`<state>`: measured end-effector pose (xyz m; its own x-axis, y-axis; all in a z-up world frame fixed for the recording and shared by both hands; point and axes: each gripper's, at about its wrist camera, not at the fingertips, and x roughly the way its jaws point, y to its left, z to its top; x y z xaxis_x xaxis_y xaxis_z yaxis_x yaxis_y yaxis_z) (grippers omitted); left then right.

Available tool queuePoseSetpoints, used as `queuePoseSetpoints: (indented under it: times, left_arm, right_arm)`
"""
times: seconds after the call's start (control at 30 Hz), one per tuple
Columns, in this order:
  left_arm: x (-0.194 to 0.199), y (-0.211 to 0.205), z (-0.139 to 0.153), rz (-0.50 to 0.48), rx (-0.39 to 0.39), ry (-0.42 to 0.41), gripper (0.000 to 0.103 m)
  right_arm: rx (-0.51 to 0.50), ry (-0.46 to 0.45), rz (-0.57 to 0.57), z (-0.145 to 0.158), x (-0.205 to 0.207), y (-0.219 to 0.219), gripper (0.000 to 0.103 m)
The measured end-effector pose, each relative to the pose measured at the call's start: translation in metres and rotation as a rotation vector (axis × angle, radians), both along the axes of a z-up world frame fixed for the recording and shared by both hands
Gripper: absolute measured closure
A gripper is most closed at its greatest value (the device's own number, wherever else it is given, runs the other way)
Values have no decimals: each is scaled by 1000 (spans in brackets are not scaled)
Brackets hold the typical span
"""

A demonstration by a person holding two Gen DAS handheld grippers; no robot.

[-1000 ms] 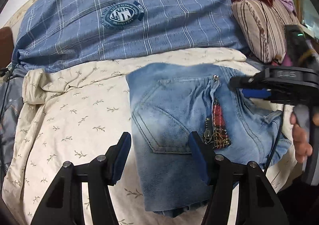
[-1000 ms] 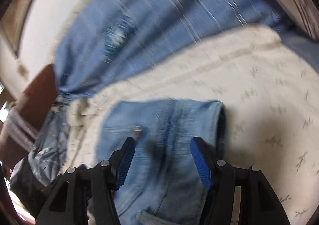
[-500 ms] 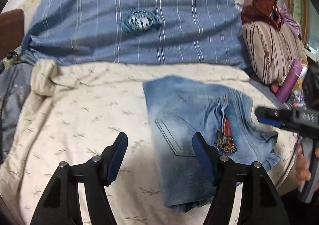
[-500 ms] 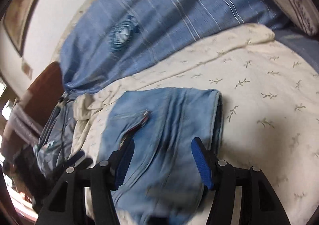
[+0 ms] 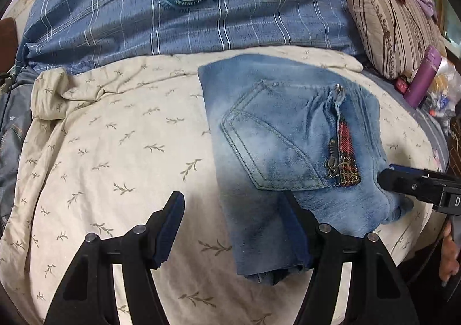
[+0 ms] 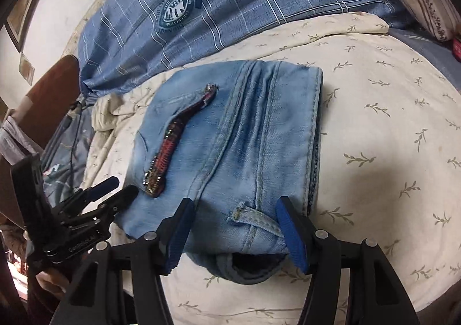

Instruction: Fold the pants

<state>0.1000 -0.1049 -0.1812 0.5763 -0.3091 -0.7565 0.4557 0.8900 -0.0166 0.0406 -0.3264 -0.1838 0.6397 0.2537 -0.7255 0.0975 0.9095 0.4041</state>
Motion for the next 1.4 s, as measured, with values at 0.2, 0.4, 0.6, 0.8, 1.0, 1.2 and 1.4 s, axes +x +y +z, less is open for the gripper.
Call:
queuePoseSetpoints:
  times: [0.2,0.4,0.6,0.8,1.0,1.2,1.4]
  left_arm:
    - [0,5,3,14,-23,-9,29]
    - [5,13,11,73,-81,24,20]
    - [-6,11,28,63,-86,-77,8]
    - [-19,4,37,14,-116,-157,0]
    - [-13,-15,24,2,-8,-81,0]
    - [1,-13,6,7,-29,65,0]
    - [7,-6,-7,49,-107,134,0]
  right_arm:
    - [4,-11,-6,0,1,-1,38]
    - [98,-84,-56,14,-7,-15,38]
    - [116,-168,-118,27,-13,-24,38]
    - [130,-165,-131,29,-6,-23,38]
    - [202,-167,-154,27,-4,-29,38]
    - [235,-132,-149,20,0,-31,38]
    - [216,3,-139,-3,14,-26,38]
